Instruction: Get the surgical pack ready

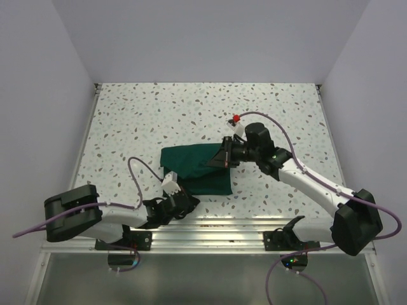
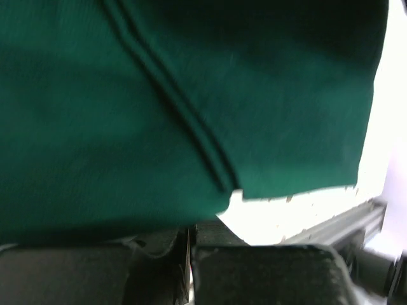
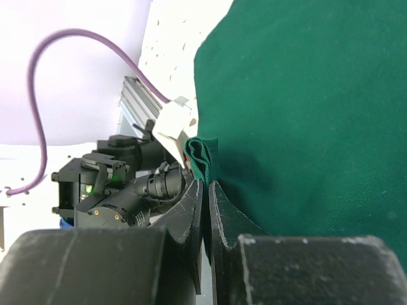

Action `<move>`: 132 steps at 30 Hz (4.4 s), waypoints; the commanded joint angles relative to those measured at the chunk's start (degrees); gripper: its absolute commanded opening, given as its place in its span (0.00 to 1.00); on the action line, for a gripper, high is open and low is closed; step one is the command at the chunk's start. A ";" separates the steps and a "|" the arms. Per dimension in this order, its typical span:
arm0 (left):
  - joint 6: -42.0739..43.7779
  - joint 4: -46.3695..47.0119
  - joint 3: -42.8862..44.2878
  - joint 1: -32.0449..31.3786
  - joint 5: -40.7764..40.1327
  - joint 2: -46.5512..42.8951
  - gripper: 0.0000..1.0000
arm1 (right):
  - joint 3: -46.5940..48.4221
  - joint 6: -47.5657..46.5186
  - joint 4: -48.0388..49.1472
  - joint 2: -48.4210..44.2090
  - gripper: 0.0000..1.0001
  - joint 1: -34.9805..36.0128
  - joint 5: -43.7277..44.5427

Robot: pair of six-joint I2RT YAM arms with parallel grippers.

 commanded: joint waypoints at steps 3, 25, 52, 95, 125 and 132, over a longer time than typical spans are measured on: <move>-2.91 5.90 3.39 -0.53 -11.22 6.83 0.00 | -1.52 -1.78 -0.02 -2.31 0.00 1.56 -1.78; -2.47 -3.74 6.74 -0.61 -6.50 7.64 0.00 | -3.11 -5.21 -4.86 -2.31 0.00 6.92 1.21; 15.45 -64.86 27.22 -0.79 -19.23 -35.35 0.28 | -10.49 -20.32 -12.05 8.86 0.50 7.97 -13.83; 47.72 -20.64 17.65 56.34 43.09 -2.92 0.07 | -7.41 -18.04 -8.37 8.51 0.30 -17.69 -7.67; 51.93 -35.76 23.53 56.78 36.22 -28.76 0.45 | -26.02 -7.07 -17.87 -19.79 0.70 -14.11 -3.72; 50.88 -31.18 22.82 56.78 38.78 -27.09 0.46 | -35.70 9.53 1.34 -18.32 0.24 -3.81 1.12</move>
